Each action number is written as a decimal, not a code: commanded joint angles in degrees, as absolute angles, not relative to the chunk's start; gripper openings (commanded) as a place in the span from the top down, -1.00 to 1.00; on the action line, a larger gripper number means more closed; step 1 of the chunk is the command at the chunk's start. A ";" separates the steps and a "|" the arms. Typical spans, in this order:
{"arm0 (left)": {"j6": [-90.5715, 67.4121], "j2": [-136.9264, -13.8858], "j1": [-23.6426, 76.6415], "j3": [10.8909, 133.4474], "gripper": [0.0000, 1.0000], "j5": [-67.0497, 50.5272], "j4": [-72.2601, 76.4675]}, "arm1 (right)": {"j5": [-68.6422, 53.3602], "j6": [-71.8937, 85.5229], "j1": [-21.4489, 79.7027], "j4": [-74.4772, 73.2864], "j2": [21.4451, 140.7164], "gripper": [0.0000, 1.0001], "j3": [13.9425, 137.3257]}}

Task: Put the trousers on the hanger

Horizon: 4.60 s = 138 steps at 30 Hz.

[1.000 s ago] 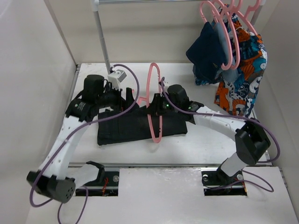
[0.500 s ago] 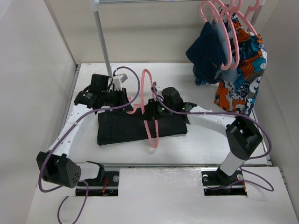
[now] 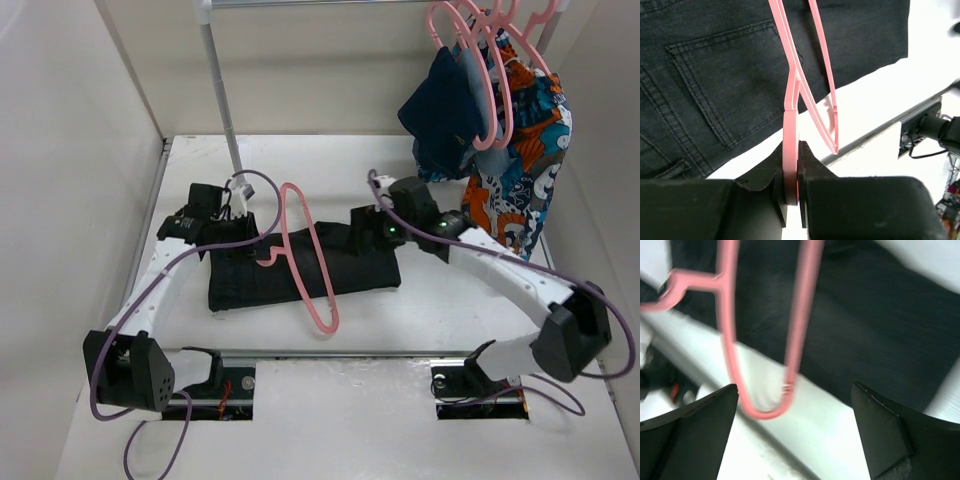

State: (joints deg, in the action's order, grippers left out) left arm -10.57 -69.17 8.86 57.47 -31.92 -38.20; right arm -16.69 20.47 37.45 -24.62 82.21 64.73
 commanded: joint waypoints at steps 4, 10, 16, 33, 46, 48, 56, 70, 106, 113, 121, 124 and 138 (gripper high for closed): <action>-10.29 -71.37 8.35 60.03 1.00 -32.53 -39.11 | -3.69 19.95 29.54 -35.95 75.15 -0.98 56.88; -8.71 -74.00 10.19 61.43 1.00 -29.27 -39.64 | -9.30 19.95 24.35 -24.38 79.43 -0.98 47.99; -7.48 -75.50 10.72 63.19 1.00 -28.21 -39.64 | -14.58 20.57 23.65 -14.16 85.86 -0.73 46.15; -1.67 -77.86 11.34 68.38 1.00 -26.72 -44.65 | 5.43 13.72 26.42 -30.58 73.83 1.00 59.92; -2.90 -81.83 12.57 69.08 1.00 -28.38 -42.36 | -15.54 7.46 53.61 -13.02 101.41 1.00 79.99; -2.90 -81.83 11.79 69.69 1.00 -28.39 -42.36 | -18.97 8.34 51.77 -8.47 103.70 0.95 75.08; -2.29 -80.07 9.67 70.39 1.00 -29.44 -42.89 | -21.98 5.63 47.12 -8.61 110.39 0.40 67.24; -1.05 -77.70 10.20 71.89 1.00 -35.43 -43.59 | -22.32 1.05 48.78 -16.61 116.12 -0.19 77.09; 0.54 -76.82 14.50 82.44 1.00 -38.69 -41.22 | -34.72 14.77 44.30 1.32 122.36 0.92 82.63; -2.46 -76.29 14.50 76.90 1.00 -29.80 -39.37 | -26.56 8.45 39.38 -7.27 104.51 -0.27 74.00; -4.04 -75.59 14.50 75.85 1.00 -28.56 -38.85 | -27.76 1.93 41.04 -19.69 98.01 -0.52 76.11; -4.04 -75.59 14.50 75.85 1.00 -28.56 -38.32 | -35.29 8.50 43.32 -13.30 97.38 -0.66 73.67; -5.10 -76.11 14.50 75.85 1.00 -30.23 -37.27 | -35.86 23.72 46.15 -6.50 111.00 -0.96 81.82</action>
